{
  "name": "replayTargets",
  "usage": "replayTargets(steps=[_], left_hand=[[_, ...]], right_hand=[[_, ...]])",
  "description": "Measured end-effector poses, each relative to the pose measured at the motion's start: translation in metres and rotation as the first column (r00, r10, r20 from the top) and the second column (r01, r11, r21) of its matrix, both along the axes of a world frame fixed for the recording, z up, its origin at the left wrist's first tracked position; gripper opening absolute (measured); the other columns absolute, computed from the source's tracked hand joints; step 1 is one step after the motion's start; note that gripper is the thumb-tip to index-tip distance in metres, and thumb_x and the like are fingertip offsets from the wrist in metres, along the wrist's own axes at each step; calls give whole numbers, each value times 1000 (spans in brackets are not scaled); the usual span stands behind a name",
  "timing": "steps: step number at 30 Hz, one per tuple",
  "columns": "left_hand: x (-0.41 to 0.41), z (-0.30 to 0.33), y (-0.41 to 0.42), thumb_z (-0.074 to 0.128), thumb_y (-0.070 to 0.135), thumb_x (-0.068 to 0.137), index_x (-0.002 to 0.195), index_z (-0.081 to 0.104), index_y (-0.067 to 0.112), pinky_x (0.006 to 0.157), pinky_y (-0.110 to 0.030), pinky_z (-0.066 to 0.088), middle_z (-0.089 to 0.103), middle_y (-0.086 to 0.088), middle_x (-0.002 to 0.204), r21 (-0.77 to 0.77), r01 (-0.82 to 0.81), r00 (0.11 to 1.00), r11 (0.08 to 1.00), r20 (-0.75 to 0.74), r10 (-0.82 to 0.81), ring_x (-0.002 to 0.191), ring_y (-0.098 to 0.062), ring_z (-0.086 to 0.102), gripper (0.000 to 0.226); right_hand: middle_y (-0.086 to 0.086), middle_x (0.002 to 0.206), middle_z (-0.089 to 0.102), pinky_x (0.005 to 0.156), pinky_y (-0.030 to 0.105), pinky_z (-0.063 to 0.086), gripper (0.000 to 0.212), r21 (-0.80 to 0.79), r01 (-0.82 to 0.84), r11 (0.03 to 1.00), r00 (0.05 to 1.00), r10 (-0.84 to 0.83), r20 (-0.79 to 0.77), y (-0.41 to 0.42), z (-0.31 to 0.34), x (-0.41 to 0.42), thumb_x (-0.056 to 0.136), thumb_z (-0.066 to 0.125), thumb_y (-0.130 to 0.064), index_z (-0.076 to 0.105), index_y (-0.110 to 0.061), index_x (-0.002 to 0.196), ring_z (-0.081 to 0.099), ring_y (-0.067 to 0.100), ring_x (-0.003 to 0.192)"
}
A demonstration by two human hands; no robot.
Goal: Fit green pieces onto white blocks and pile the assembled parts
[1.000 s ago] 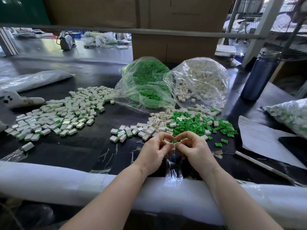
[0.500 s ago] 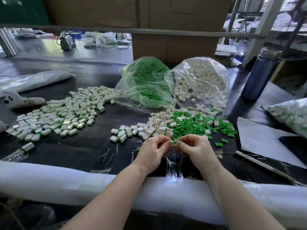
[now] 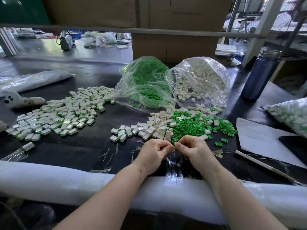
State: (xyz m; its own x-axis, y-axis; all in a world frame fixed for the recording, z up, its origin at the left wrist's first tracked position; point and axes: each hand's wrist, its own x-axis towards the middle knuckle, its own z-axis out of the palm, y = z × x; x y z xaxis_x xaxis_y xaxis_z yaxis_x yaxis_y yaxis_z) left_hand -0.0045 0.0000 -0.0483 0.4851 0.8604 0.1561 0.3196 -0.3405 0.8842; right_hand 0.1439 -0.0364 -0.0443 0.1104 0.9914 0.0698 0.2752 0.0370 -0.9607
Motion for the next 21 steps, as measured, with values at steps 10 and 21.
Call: replayTargets(steps=[10, 21], left_hand=[[0, -3, 0, 62, 17, 88, 86, 71, 7, 74, -27, 44, 60, 2, 74, 95, 7, 989, 995, -145, 7, 73, -12, 54, 13], [1, 1, -2, 61, 17, 89, 91, 71, 5, 80, -31, 44, 65, -9, 87, 132, 43, 979, 990, -202, -16, 83, -21, 57, 16]], right_hand=[[-3, 55, 50, 52, 17, 36, 21, -42, -54, 998, 995, 57, 77, -1, -1, 4, 86, 62, -3, 60, -11, 66, 42, 5, 50], [3, 62, 56, 58, 22, 41, 23, -52, -72, 996, 983, 79, 168, -3, 2, 4, 85, 62, -3, 60, -13, 64, 49, 11, 58]])
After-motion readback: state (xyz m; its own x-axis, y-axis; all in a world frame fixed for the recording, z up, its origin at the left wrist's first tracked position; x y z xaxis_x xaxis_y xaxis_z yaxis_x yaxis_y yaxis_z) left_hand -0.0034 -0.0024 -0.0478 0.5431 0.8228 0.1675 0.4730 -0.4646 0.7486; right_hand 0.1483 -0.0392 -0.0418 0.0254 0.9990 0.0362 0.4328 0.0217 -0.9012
